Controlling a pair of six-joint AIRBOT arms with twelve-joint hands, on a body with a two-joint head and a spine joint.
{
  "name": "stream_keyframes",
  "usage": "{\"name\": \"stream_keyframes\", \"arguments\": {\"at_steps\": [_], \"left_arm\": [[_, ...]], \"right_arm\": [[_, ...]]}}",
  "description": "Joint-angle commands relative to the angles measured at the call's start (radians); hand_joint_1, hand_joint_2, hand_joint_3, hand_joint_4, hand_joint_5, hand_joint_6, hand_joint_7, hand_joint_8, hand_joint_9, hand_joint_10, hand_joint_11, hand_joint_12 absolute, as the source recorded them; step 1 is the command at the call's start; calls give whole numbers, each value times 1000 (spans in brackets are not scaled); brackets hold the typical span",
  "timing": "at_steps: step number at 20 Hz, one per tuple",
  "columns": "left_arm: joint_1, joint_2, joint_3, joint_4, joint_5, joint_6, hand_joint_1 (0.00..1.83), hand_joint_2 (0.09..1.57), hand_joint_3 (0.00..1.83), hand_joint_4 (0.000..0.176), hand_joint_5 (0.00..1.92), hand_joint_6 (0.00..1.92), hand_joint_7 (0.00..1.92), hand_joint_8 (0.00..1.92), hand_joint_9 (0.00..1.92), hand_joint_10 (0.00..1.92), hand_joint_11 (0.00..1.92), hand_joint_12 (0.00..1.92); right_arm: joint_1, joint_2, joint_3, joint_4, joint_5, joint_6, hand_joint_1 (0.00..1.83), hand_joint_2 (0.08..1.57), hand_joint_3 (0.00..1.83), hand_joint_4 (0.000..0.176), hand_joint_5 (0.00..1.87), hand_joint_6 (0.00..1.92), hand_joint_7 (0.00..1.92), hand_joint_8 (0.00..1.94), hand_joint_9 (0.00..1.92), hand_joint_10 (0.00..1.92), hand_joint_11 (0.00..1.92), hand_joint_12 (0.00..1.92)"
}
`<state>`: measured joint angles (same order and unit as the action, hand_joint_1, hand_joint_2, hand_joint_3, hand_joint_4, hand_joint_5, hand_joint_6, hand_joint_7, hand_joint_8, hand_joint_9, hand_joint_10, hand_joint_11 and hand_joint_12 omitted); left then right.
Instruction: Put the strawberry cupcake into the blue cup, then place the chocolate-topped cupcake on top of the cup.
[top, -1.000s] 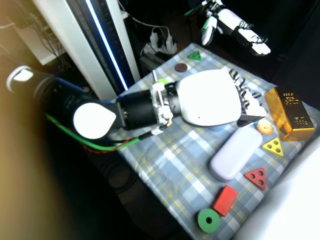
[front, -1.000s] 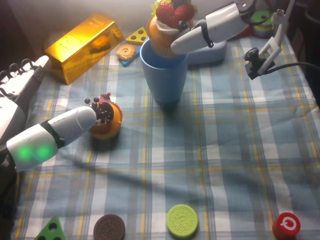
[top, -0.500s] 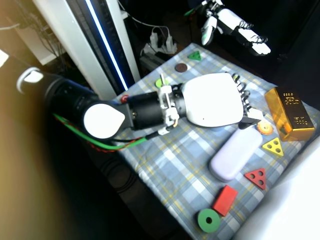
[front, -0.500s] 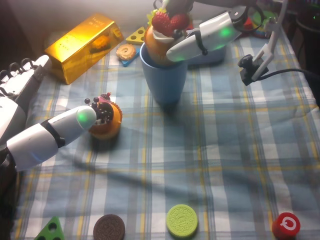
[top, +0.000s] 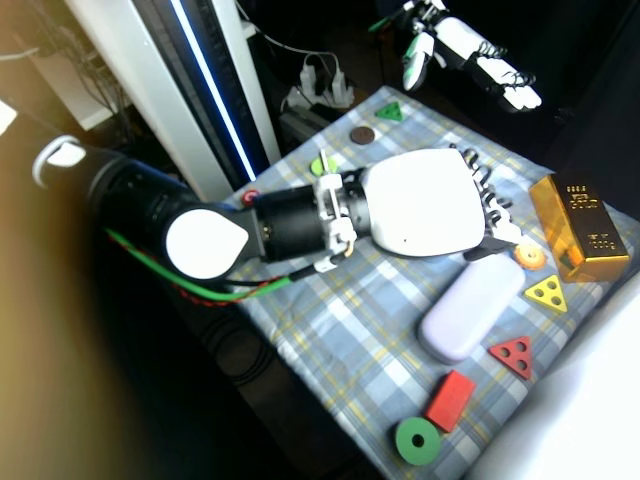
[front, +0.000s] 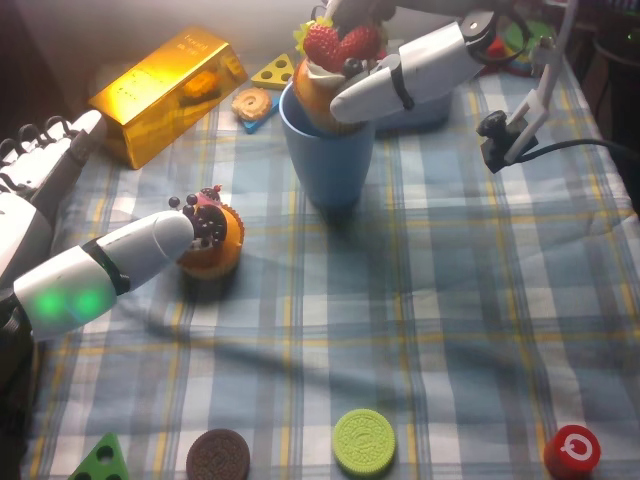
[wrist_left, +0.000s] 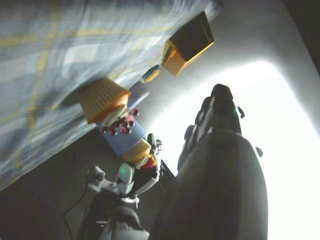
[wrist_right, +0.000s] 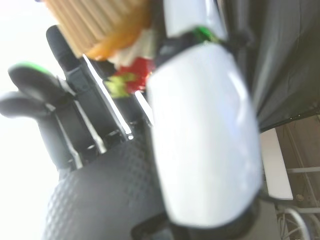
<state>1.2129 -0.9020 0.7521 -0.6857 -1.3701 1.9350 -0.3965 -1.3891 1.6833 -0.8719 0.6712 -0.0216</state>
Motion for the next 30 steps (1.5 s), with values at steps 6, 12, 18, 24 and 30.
{"name": "stream_keyframes", "arguments": {"at_steps": [6, 12, 18, 24, 30], "left_arm": [[-9, 4, 2, 40, -118, -6, 0, 749, 0, 72, 5, 0, 0, 0, 0, 0, 0, 0], [-9, 4, 2, 40, -118, -6, 0, 766, 0, 66, 11, 2, 0, 0, 0, 0, 0, 0], [-9, 4, 3, 39, -117, -6, 0, 765, 1, 41, 8, 3, 0, 0, 0, 0, 0, 0], [-9, 5, 2, 39, -117, -6, 0, 763, 0, 46, 18, 5, 0, 0, 0, 0, 0, 0], [-9, 5, 2, 39, -117, -6, 0, 754, 0, 69, 8, 0, 0, 0, 0, 0, 0, 0]], "right_arm": [[8, -6, 9, 58, 77, 12, 803, 1110, 0, 0, 1019, 10, 1002, 280, 779, 850, 493, 1518], [9, -14, 17, 58, 77, 12, 792, 1104, 0, 0, 996, 0, 985, 2, 821, 313, 357, 1371], [14, -24, 20, 60, 77, 12, 693, 1094, 1, 0, 945, 3, 871, 1, 807, 41, 225, 1327], [15, -28, 23, 54, 77, 12, 766, 1031, 0, 0, 899, 0, 702, 1, 607, 0, 70, 1072], [15, -28, 23, 51, 76, 12, 954, 990, 0, 0, 468, 0, 432, 2, 401, 4, 62, 679]]}}
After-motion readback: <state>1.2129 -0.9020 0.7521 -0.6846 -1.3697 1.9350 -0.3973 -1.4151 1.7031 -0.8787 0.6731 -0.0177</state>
